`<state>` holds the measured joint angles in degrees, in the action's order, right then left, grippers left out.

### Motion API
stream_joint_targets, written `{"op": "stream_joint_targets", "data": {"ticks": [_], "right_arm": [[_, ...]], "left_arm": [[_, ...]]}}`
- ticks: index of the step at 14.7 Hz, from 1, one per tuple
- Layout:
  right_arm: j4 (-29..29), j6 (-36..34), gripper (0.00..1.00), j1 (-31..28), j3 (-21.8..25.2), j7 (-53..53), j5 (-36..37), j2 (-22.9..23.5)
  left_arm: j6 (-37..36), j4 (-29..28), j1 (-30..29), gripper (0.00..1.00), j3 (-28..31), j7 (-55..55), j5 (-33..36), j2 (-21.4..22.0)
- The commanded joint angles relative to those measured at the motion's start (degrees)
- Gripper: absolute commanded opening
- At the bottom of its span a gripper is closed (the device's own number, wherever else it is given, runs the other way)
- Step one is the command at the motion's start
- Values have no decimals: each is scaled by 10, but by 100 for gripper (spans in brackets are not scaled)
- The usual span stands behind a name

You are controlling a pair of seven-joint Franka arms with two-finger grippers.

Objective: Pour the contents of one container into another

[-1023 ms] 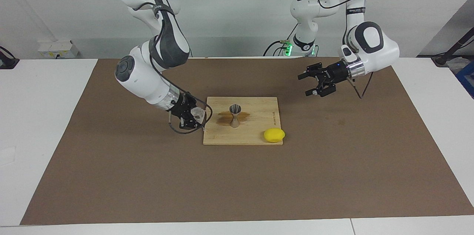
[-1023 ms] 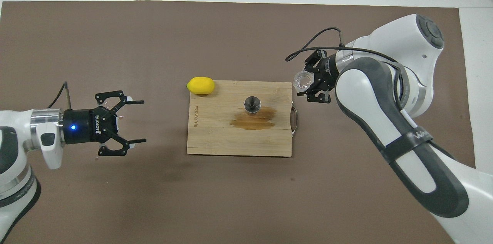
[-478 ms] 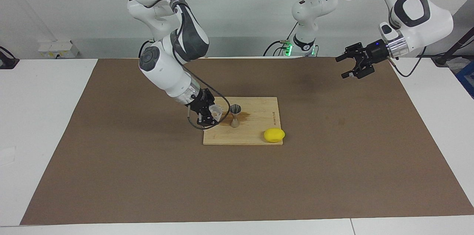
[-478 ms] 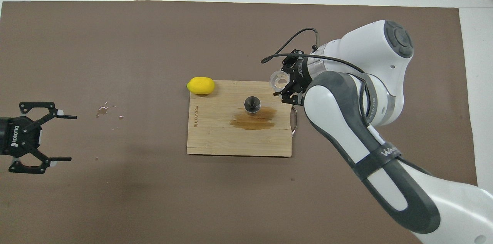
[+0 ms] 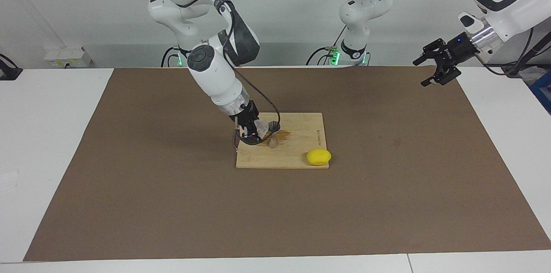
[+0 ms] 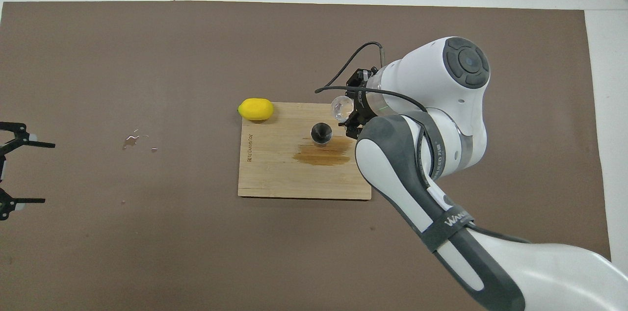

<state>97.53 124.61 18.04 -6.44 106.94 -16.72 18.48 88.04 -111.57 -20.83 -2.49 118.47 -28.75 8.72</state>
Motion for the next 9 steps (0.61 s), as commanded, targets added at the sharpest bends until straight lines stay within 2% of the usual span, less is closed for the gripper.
{"op": "stream_joint_targets", "data": {"ticks": [1, 4, 9], "right_arm": [[2, 12, 0, 8, 1, 30, 40, -6], [3, 12, 0, 20, 2, 36, 68, -7], [3, 12, 0, 36, 0, 49, 129, -8]], "left_arm": [[8, 22, -4, 100, -6, -38, 36, -3], [63, 26, 4, 100, -9, -97, 99, -3], [100, 27, 10, 100, -18, -135, 169, 0]]}}
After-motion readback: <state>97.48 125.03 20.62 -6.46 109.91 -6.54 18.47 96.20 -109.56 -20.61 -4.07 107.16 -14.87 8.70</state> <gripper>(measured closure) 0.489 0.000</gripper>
